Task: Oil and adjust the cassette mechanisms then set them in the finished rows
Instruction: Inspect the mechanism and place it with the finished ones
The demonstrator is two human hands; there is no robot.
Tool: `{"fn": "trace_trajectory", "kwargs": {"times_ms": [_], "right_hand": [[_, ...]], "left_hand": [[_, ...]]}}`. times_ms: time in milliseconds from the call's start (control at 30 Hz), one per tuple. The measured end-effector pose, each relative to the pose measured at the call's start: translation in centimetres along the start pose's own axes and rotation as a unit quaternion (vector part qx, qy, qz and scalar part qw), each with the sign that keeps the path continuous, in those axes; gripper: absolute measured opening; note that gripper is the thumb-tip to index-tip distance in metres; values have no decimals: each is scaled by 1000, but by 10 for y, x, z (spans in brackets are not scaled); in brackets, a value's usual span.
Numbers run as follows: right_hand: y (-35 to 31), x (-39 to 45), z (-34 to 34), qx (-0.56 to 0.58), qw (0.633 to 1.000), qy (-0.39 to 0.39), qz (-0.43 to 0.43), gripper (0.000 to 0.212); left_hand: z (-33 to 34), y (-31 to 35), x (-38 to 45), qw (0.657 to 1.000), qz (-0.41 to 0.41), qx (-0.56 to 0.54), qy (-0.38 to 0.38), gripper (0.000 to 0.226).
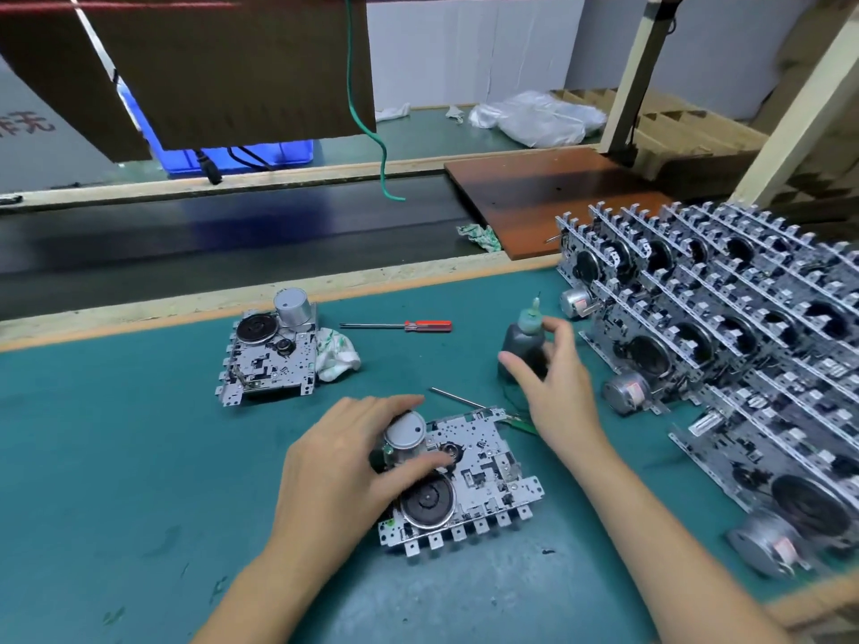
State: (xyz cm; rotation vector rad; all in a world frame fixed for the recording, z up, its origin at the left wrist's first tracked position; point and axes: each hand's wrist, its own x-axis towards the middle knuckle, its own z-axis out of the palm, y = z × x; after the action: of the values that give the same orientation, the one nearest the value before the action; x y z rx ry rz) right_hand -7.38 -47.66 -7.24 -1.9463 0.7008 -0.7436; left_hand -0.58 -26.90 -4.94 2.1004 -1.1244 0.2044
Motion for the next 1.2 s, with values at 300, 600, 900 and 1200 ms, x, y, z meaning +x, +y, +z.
{"fn": "trace_trajectory", "kwargs": {"times_ms": [300,600,900,1200], "right_hand": [[-2,-10,-8,29,1000,12,0,42],[-2,-14,-7,7,1000,2,-3,40],[-5,-14,-7,3,1000,2,1,38],[-7,-15,-7,11,1000,-2,7,36]], "left_hand": [[-13,-19,-14,959,24,-39,-278,120],[-15,-13,-13,966,9,-59,-251,111],[-2,-1,-13,972,14,-2,-233,115],[-9,-13,-14,961,-10,-63,-268,126]]}}
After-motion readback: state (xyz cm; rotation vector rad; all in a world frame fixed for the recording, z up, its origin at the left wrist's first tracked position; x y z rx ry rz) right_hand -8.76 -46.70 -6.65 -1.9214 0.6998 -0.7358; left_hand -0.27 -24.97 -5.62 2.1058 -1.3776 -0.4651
